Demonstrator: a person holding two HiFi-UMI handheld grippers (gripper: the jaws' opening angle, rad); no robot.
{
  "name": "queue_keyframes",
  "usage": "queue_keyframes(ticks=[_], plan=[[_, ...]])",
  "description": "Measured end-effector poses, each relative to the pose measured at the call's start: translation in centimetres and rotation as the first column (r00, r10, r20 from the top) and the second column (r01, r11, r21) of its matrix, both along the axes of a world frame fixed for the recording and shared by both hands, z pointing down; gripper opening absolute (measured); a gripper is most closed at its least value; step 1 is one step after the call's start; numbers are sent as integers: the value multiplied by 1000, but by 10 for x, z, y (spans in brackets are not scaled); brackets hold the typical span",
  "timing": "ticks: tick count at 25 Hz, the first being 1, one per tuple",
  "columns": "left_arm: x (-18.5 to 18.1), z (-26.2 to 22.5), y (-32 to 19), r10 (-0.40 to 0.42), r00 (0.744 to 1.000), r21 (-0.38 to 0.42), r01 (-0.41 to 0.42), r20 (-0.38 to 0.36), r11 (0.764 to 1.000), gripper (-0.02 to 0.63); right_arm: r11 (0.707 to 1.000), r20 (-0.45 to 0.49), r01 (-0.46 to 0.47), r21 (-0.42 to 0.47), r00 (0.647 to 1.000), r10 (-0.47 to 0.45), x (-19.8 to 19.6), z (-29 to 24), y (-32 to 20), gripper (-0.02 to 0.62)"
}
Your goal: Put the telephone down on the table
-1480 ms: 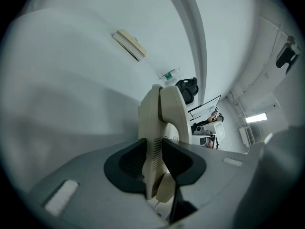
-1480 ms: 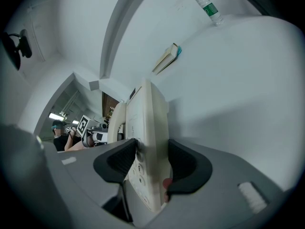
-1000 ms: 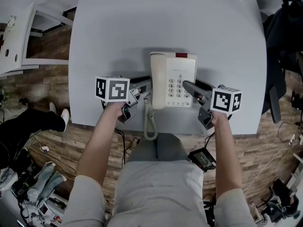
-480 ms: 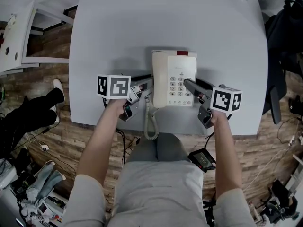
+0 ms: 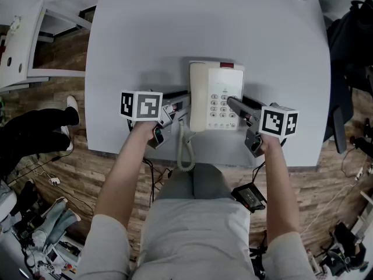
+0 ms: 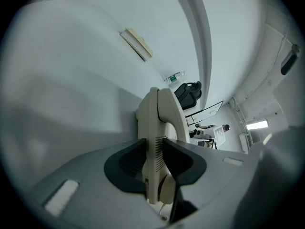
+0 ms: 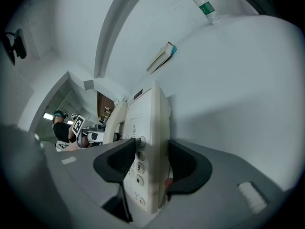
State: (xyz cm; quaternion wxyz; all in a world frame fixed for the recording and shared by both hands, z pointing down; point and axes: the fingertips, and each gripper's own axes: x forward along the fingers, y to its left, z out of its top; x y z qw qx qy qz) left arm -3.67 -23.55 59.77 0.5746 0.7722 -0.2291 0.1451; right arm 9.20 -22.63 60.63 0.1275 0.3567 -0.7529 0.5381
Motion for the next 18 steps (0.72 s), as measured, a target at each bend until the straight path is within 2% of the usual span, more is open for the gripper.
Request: queue_keyframes(ticks=[15, 18], plan=[[0, 2, -1, 8, 1000, 20, -7, -10, 1000, 135, 1000, 46, -17, -7, 999, 17, -2, 2, 2, 232], [-1, 3, -1, 4, 1000, 17, -4, -8, 1000, 142, 1000, 30, -16, 3, 999, 16, 1, 1, 1, 230]])
